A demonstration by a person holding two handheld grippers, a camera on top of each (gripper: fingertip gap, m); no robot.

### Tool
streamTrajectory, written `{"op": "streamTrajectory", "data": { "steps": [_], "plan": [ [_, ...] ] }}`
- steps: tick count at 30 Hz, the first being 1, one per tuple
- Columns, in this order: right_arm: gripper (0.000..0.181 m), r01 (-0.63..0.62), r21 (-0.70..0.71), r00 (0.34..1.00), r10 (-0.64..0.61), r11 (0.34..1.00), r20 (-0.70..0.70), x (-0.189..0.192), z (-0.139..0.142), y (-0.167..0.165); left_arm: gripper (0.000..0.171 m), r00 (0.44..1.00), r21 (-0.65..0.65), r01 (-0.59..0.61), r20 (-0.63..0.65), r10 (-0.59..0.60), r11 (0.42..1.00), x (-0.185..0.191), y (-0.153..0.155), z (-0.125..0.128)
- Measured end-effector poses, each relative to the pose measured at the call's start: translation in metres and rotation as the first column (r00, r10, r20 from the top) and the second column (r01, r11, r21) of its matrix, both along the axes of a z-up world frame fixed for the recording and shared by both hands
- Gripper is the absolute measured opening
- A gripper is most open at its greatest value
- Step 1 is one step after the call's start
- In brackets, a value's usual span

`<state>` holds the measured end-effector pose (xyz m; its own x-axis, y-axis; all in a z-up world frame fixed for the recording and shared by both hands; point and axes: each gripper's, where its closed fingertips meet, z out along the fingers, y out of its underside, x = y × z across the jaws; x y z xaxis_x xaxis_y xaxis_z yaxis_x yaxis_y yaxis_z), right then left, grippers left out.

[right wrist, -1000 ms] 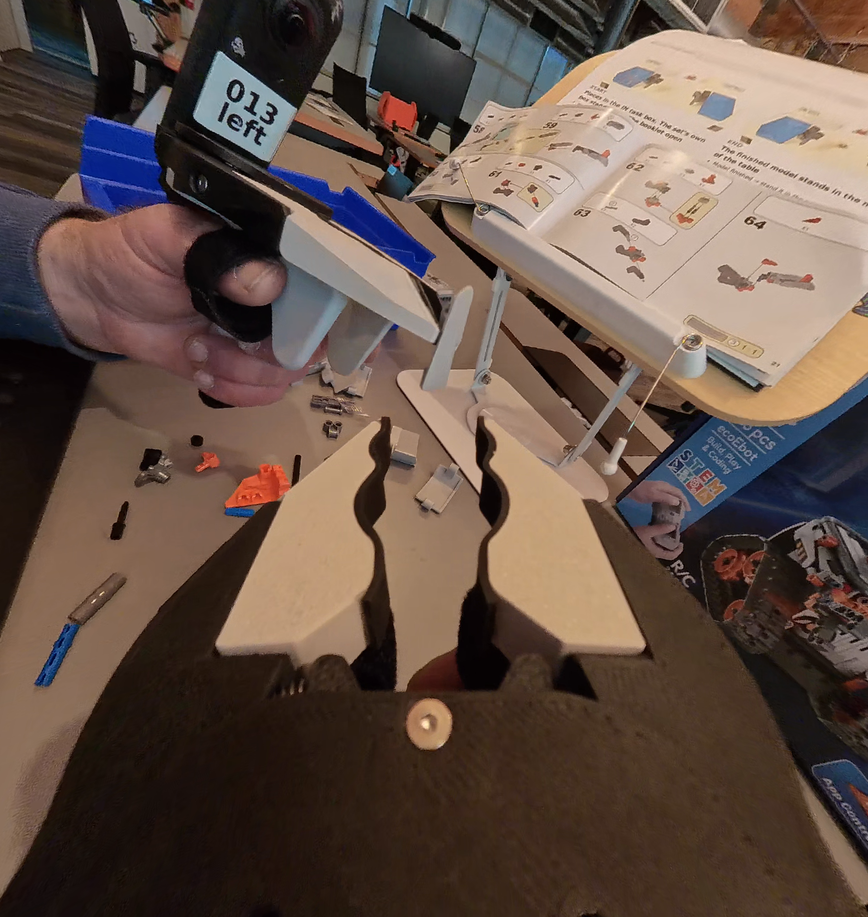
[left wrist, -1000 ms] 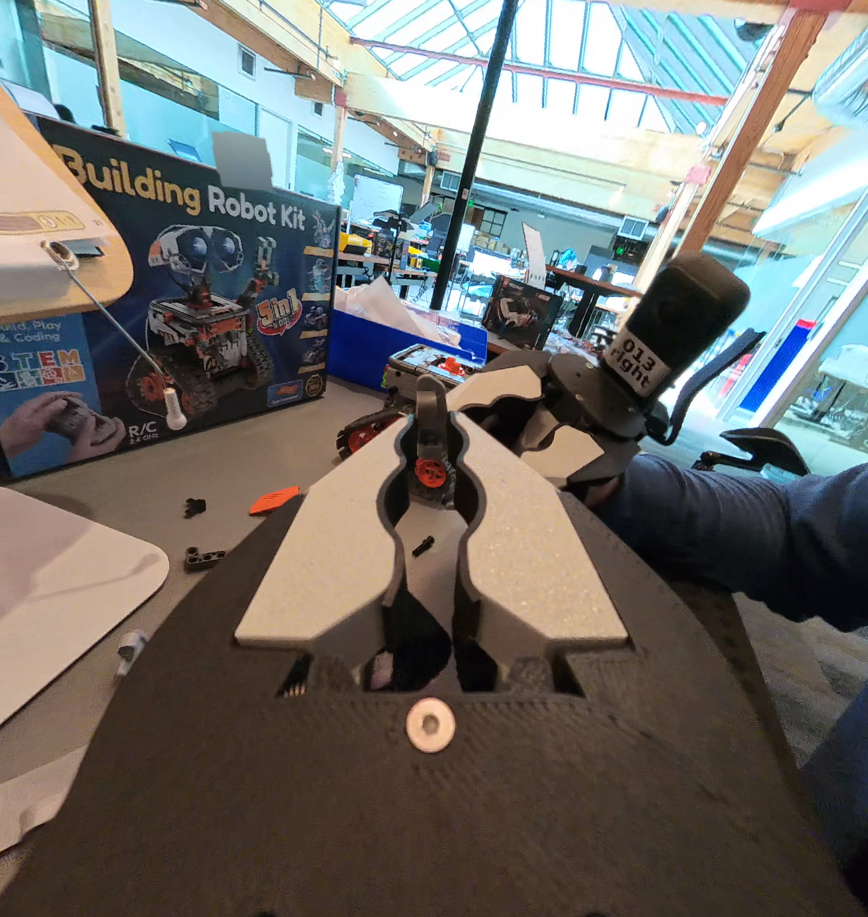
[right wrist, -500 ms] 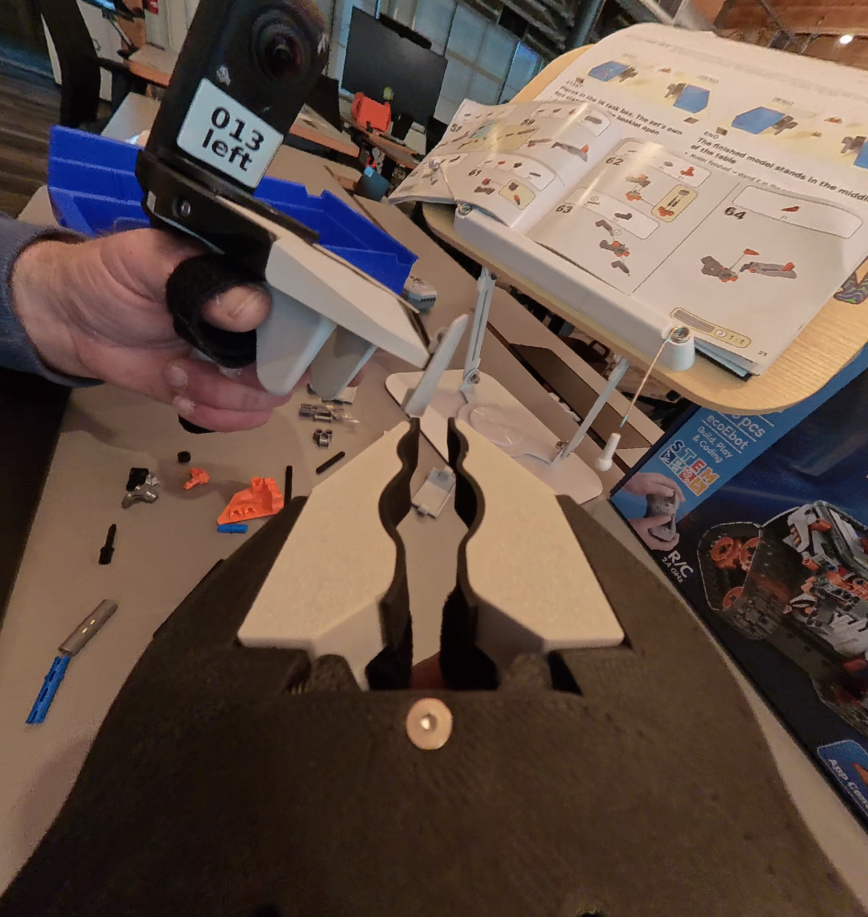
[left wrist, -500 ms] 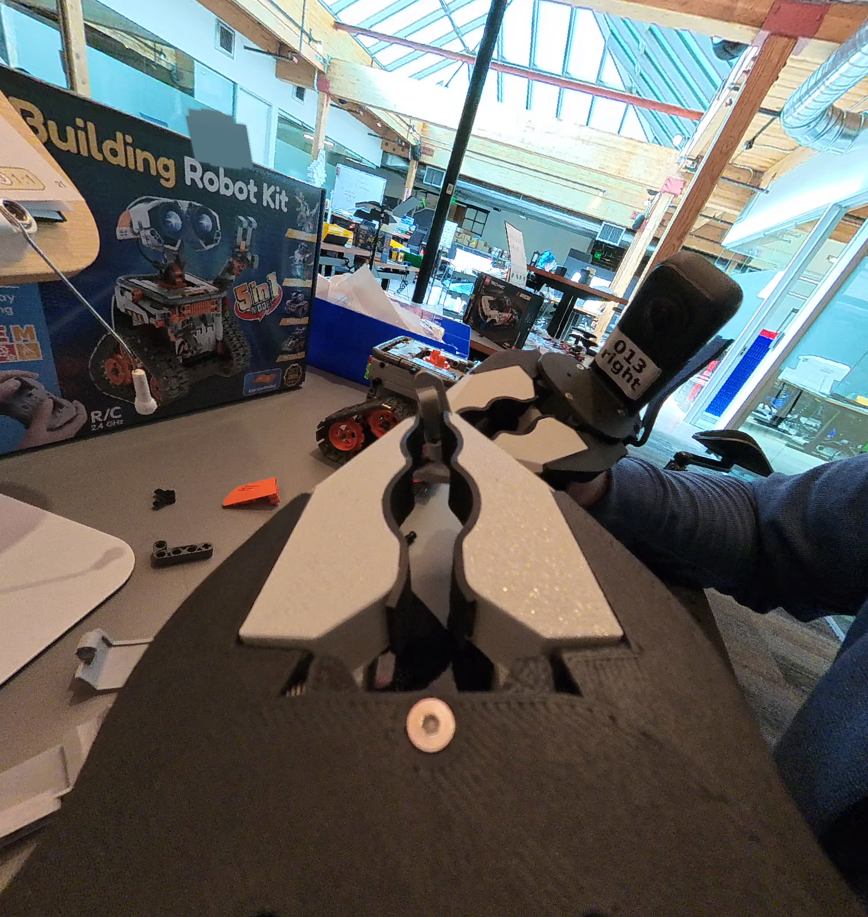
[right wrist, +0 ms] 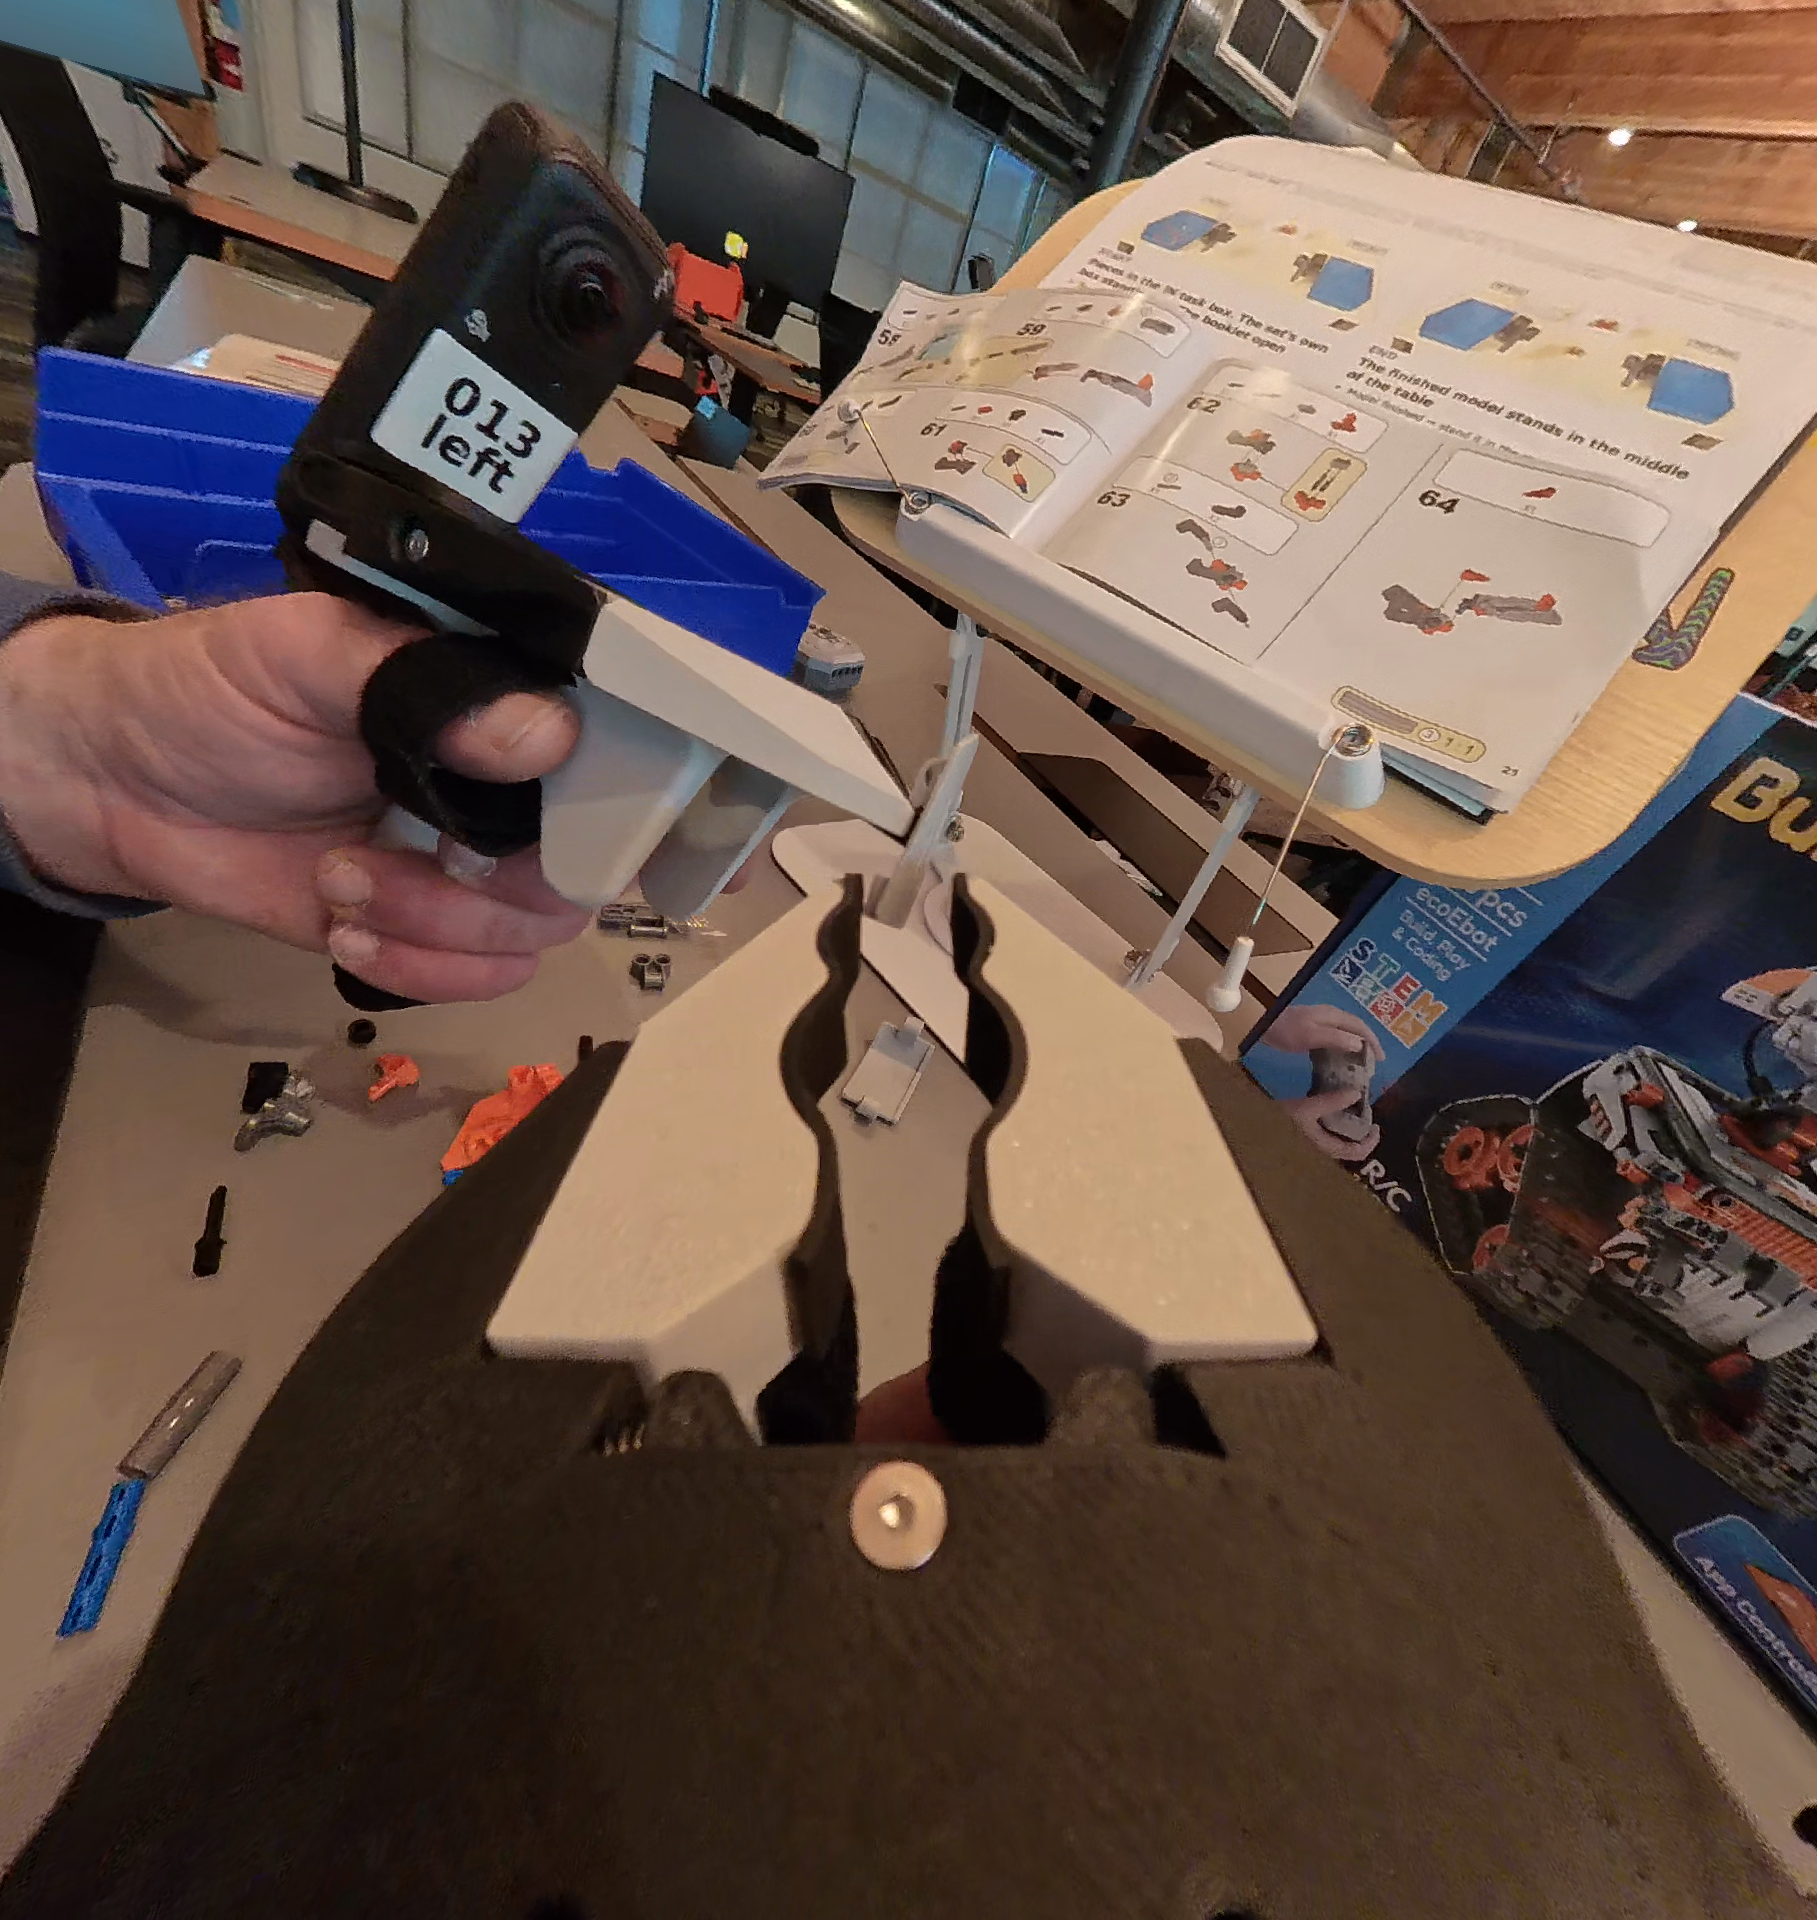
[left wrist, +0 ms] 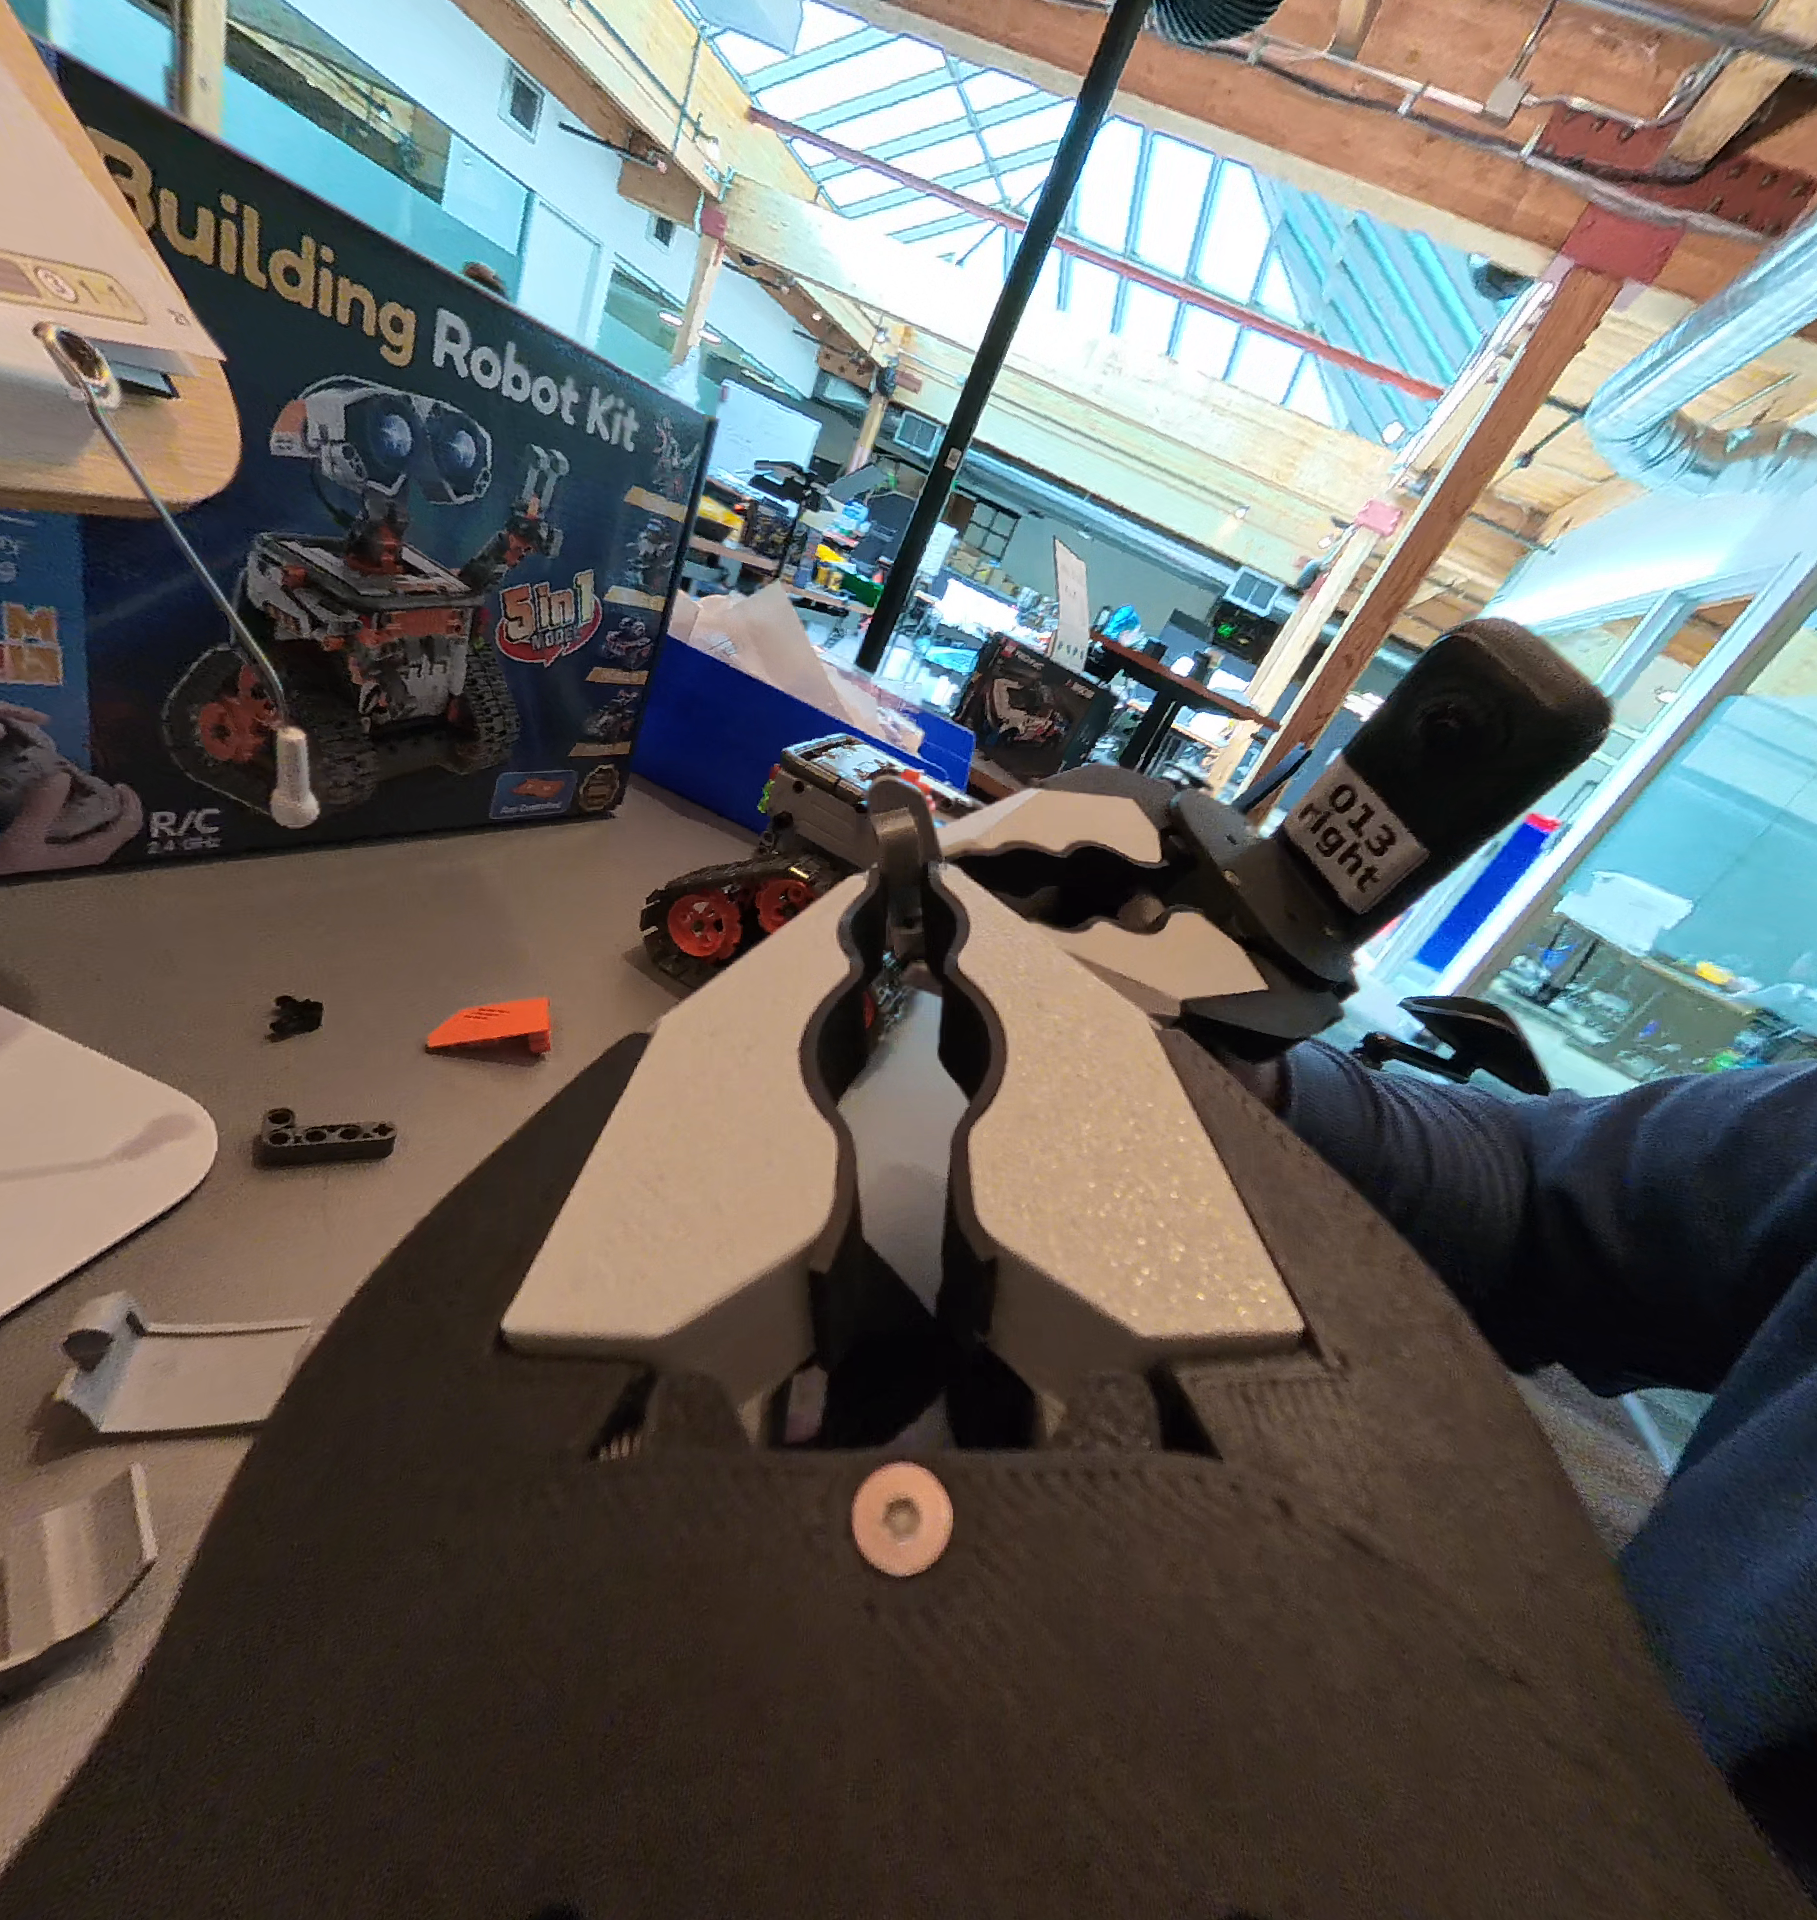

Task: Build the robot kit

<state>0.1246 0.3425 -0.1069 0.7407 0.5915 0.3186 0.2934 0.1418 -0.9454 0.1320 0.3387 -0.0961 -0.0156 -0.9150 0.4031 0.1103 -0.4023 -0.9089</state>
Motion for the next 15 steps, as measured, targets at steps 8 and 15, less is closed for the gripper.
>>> {"op": "streamTrajectory", "data": {
  "steps": [8,15],
  "plan": [
    [0.004,-0.168,-0.143,0.919,0.102,0.975,-0.382,0.008,0.016,-0.003,0.010,0.997,0.108,-0.080,-0.011,0.081,0.991,-0.002,0.001,0.010],
    [0.004,-0.433,-0.192,0.692,0.188,0.881,-0.698,0.019,0.025,-0.005,0.013,0.997,0.105,-0.073,0.003,0.073,0.992,-0.004,0.001,0.013]
  ]
}}
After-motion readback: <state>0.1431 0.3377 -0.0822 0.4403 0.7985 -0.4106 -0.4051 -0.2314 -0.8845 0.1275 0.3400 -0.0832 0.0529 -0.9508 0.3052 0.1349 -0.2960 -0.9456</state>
